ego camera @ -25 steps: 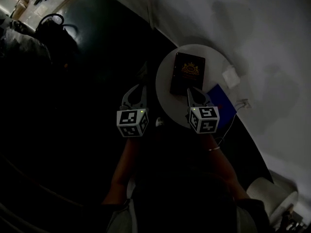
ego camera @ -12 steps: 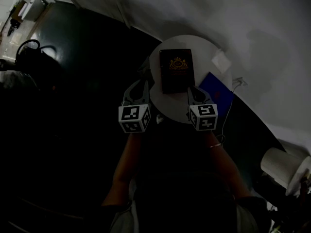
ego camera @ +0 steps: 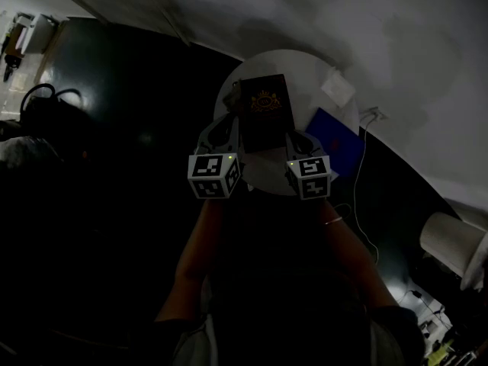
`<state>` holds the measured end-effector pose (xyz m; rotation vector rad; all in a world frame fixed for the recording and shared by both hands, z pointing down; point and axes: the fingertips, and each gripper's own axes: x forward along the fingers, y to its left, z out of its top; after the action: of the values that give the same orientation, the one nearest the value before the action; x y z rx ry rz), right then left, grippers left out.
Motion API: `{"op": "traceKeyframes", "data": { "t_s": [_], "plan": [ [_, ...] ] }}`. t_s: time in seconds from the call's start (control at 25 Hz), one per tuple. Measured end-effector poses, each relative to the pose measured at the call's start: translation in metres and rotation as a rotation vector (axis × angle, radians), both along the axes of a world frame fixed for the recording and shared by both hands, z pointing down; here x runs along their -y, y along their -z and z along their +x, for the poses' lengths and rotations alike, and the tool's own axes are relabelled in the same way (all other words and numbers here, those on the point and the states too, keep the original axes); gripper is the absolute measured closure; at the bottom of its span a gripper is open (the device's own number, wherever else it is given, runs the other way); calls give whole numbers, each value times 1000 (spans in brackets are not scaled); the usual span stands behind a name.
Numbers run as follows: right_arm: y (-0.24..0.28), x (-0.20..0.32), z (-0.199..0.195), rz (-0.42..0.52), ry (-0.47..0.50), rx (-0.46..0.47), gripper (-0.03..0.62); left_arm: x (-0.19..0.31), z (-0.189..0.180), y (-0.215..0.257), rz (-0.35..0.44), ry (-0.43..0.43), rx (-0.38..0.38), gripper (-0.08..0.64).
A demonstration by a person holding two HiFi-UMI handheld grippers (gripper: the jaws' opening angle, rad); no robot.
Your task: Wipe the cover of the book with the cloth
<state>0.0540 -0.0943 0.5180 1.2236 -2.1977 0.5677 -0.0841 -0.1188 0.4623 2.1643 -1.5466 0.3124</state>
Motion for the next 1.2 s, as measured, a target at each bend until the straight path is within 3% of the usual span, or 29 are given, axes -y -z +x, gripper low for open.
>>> {"op": "traceKeyframes", "data": {
  "t_s": [0.6, 1.2],
  "plan": [
    [-38, 24, -6, -102, 31, -2, 563, 89, 98, -15, -33, -217, -30, 537],
    [-52, 43, -10, -154, 44, -43, 563, 120, 106, -82, -203, -244, 22, 537]
  ]
}}
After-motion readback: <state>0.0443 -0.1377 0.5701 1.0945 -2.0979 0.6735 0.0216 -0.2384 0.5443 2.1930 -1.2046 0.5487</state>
